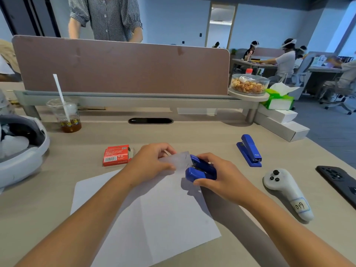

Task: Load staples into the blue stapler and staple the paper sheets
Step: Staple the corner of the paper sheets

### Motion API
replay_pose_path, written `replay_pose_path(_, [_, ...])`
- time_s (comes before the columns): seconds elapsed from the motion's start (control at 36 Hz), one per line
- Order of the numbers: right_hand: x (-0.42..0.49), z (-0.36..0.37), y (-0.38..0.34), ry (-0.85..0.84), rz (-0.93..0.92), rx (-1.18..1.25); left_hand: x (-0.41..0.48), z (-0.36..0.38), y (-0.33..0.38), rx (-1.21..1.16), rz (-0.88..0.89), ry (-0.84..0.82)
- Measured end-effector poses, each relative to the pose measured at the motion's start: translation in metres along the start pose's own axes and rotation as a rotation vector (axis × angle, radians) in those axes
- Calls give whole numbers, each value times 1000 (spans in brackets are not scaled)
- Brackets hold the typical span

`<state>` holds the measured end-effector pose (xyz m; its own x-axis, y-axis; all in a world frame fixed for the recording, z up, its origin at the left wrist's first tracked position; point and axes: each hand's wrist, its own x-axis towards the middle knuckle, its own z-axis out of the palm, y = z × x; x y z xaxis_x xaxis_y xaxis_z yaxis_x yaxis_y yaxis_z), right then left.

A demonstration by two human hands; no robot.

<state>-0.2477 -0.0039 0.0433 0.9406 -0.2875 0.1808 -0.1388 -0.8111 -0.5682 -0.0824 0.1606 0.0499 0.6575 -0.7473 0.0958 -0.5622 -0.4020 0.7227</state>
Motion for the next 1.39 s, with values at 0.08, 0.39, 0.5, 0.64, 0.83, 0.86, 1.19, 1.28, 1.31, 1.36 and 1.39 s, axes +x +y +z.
replay_pose_path(0.08, [0,0,0,15,28,84,-1,-4,-6,-15,-10,22])
replay_pose_path(0.39, [15,-2,-2,7,148,374,-7,-13,-19,-234,-93,69])
replay_pose_path(0.5, [29,-3,3,16,241,501,-8,-12,-22,-316,-102,84])
replay_pose_path(0.64, [60,1,13,61,501,397,-12,-4,-32,-504,-153,82])
replay_pose_path(0.83, [94,21,44,225,459,-183,-11,2,-39,-448,-144,92])
replay_pose_path(0.86, [96,22,45,234,453,-193,-11,2,-40,-442,-141,98])
replay_pose_path(1.19, [110,20,61,418,496,-178,-10,7,-38,-477,-150,129])
replay_pose_path(1.28, [115,17,65,438,571,-270,-9,8,-40,-416,-145,137])
replay_pose_path(1.31, [116,15,65,432,603,-328,-9,8,-40,-415,-148,137])
replay_pose_path(1.36, [119,13,66,418,654,-399,-10,9,-41,-419,-156,137])
replay_pose_path(1.39, [121,12,67,410,667,-406,-10,9,-41,-421,-157,138])
